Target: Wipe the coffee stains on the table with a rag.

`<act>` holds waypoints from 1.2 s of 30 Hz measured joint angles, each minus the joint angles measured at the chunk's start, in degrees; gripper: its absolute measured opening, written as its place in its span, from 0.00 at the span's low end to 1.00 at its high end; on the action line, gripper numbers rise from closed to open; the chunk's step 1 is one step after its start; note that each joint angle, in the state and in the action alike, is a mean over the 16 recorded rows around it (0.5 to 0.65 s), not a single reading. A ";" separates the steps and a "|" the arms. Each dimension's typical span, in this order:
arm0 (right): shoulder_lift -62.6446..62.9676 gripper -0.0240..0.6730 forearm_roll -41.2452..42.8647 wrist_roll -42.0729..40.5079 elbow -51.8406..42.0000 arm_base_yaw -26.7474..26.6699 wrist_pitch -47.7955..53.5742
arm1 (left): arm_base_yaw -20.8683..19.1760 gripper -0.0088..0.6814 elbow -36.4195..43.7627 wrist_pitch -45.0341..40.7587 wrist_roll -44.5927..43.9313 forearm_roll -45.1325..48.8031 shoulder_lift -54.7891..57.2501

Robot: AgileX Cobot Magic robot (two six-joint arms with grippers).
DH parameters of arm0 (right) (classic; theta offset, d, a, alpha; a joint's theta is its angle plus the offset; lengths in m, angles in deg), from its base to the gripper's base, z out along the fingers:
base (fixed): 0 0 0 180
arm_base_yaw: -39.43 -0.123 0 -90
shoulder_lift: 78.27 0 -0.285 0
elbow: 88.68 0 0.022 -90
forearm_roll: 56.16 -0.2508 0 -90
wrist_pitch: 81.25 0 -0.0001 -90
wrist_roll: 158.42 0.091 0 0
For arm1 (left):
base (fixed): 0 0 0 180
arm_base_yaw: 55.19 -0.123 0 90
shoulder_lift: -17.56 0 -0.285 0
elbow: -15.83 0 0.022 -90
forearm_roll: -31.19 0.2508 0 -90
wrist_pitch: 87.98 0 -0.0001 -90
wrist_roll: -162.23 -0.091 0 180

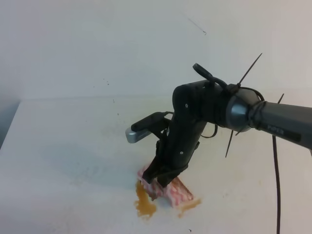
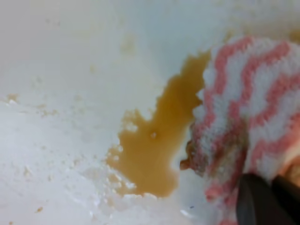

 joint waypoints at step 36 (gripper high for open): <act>-6.49 0.05 3.37 -3.61 9.91 -5.85 9.94 | 0.00 0.01 0.11 0.06 0.00 0.00 -0.11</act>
